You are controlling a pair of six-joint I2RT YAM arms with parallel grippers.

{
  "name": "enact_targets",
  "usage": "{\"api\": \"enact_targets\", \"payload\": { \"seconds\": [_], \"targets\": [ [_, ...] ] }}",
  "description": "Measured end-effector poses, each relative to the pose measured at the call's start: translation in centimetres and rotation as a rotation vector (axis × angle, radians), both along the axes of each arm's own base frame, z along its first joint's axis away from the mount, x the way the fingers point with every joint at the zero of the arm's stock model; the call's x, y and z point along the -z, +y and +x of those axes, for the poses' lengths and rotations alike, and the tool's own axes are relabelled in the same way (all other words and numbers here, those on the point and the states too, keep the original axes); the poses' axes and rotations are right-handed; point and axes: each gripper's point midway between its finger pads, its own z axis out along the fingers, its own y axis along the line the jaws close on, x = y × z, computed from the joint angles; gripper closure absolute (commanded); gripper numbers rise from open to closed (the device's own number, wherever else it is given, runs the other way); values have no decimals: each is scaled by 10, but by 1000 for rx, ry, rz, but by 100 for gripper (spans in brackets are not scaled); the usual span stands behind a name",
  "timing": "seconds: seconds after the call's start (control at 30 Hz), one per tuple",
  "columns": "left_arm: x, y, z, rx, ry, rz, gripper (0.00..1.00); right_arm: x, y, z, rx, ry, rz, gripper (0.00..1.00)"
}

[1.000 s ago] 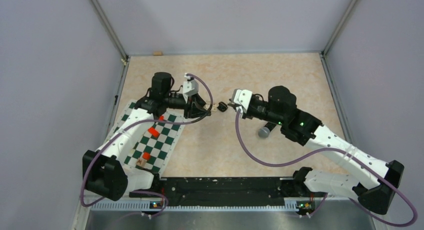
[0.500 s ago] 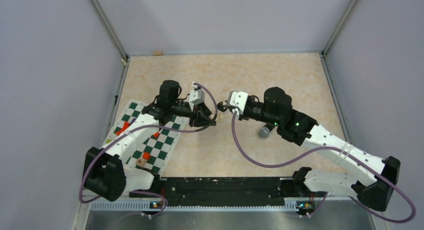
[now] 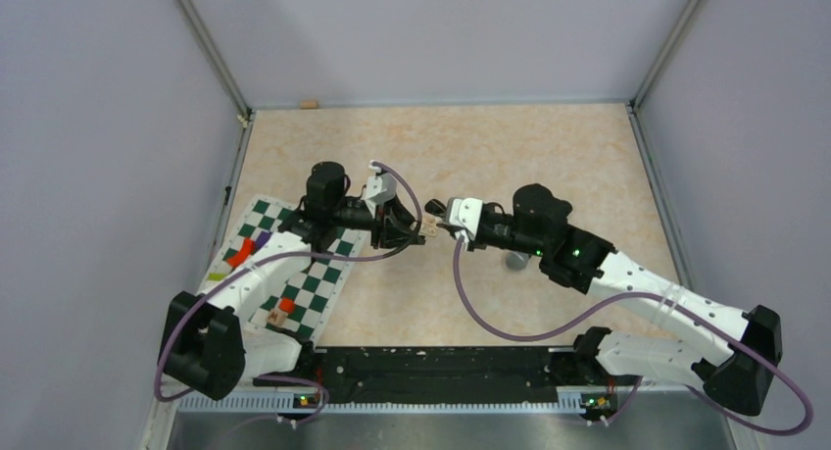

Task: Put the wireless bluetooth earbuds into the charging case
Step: Place the earbud in the charging case.

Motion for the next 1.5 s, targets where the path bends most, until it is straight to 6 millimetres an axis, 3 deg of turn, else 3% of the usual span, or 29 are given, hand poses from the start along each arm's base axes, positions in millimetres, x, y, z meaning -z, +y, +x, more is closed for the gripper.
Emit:
{"api": "enact_targets", "payload": {
  "seconds": [0.67, 0.83, 1.17, 1.5],
  "targets": [
    [14, 13, 1, -32, -184, 29, 93, 5, 6, -21, -130, -24, -31, 96],
    [14, 12, 0, -41, -147, 10, 92, 3, 6, -18, -120, -45, -19, 97],
    [-4, 12, 3, -60, -104, -66, 92, 7, 9, -8, -62, -88, 6, 97],
    [-2, 12, 0, -52, -89, -74, 92, -4, 17, 1, -13, -126, 49, 98]
  ]
}}
